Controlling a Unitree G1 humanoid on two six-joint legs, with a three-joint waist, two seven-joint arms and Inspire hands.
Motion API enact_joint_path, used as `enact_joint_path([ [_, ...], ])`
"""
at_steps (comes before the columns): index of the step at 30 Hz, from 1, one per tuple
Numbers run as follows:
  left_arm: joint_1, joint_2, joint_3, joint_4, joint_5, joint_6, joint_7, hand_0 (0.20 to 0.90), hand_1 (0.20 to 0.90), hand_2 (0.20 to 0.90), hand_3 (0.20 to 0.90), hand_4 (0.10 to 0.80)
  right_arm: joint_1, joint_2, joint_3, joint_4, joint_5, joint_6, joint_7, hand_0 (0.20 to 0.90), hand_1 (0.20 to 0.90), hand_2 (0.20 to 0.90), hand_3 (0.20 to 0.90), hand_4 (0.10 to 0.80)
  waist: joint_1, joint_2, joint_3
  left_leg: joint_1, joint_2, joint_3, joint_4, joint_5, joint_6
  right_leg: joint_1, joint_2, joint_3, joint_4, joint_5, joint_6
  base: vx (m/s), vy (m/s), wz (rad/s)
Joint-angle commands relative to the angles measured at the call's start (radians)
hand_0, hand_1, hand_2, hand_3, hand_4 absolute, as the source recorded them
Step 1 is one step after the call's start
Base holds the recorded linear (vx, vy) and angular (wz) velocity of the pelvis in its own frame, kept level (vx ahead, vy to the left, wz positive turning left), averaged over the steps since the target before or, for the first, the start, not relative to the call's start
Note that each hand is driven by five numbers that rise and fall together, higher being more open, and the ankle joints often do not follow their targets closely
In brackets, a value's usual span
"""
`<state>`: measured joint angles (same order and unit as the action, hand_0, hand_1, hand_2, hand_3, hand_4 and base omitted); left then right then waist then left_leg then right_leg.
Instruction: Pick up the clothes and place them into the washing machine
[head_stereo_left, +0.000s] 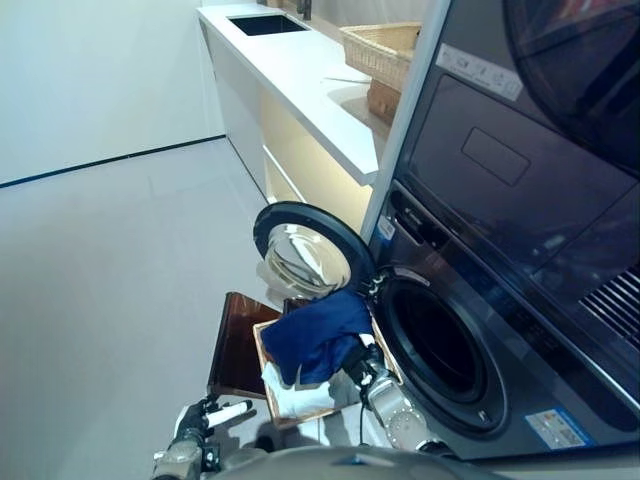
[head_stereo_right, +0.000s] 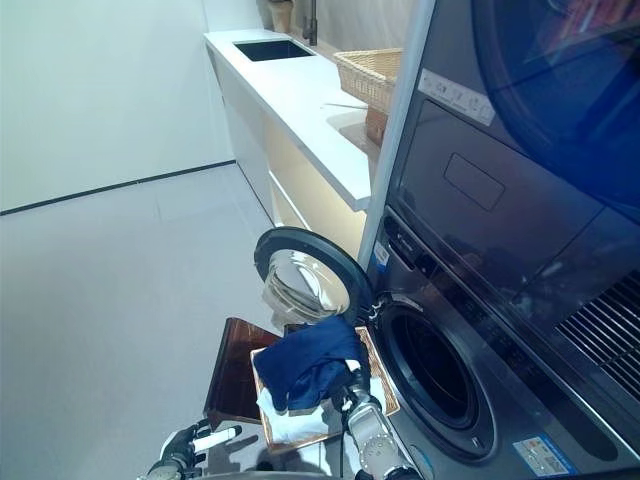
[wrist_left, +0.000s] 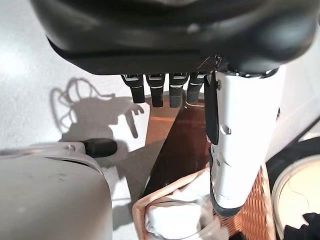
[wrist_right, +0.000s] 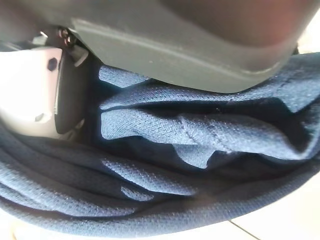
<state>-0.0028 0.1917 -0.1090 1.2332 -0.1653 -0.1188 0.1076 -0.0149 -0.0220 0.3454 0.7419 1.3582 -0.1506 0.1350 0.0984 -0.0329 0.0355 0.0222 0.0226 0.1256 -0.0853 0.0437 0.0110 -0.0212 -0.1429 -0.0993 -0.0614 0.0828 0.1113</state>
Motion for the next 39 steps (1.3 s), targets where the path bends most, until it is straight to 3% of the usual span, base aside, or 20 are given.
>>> enact_joint_path([
  [1,-0.136,-0.038,-0.052,0.019,0.006,-0.070,0.036,0.900,0.900,0.900,0.900,0.800,-0.126,0.060,-0.060,-0.093,0.073,-0.072,0.059,0.200,0.200,0.200,0.200,0.300,0.008,0.041,0.073,0.000,-0.032,0.003,-0.002,-0.037,-0.033,-0.023,0.016,-0.012,0.084,-0.003,0.012,-0.043,0.032,-0.07],
  [11,-0.178,-0.072,-0.190,-0.027,0.007,-0.101,0.087,0.900,0.900,0.900,0.900,0.800,-0.264,0.031,-0.132,-0.016,0.123,-0.152,0.012,0.200,0.200,0.200,0.200,0.300,0.009,0.081,0.146,-0.083,-0.043,-0.003,-0.002,-0.012,-0.029,-0.110,-0.001,-0.006,0.098,0.018,0.015,-0.055,0.019,0.00],
  [23,-0.220,-0.089,-0.259,-0.059,-0.037,-0.132,0.138,0.900,0.900,0.900,0.900,0.800,-0.379,0.032,-0.225,0.009,0.232,-0.245,-0.013,0.200,0.200,0.200,0.200,0.300,0.020,0.129,0.232,-0.192,-0.050,-0.013,-0.002,0.024,-0.036,-0.224,-0.013,-0.009,0.121,0.035,0.015,-0.056,0.012,0.02],
  [39,-0.210,-0.107,-0.285,-0.070,-0.117,-0.166,0.154,0.900,0.900,0.900,0.900,0.800,-0.465,-0.040,-0.405,0.151,0.319,-0.333,-0.042,0.200,0.200,0.200,0.200,0.300,0.027,0.201,0.268,-0.259,-0.073,-0.028,-0.002,0.029,-0.039,-0.297,-0.038,-0.006,0.138,0.040,0.019,-0.019,0.021,0.03],
])
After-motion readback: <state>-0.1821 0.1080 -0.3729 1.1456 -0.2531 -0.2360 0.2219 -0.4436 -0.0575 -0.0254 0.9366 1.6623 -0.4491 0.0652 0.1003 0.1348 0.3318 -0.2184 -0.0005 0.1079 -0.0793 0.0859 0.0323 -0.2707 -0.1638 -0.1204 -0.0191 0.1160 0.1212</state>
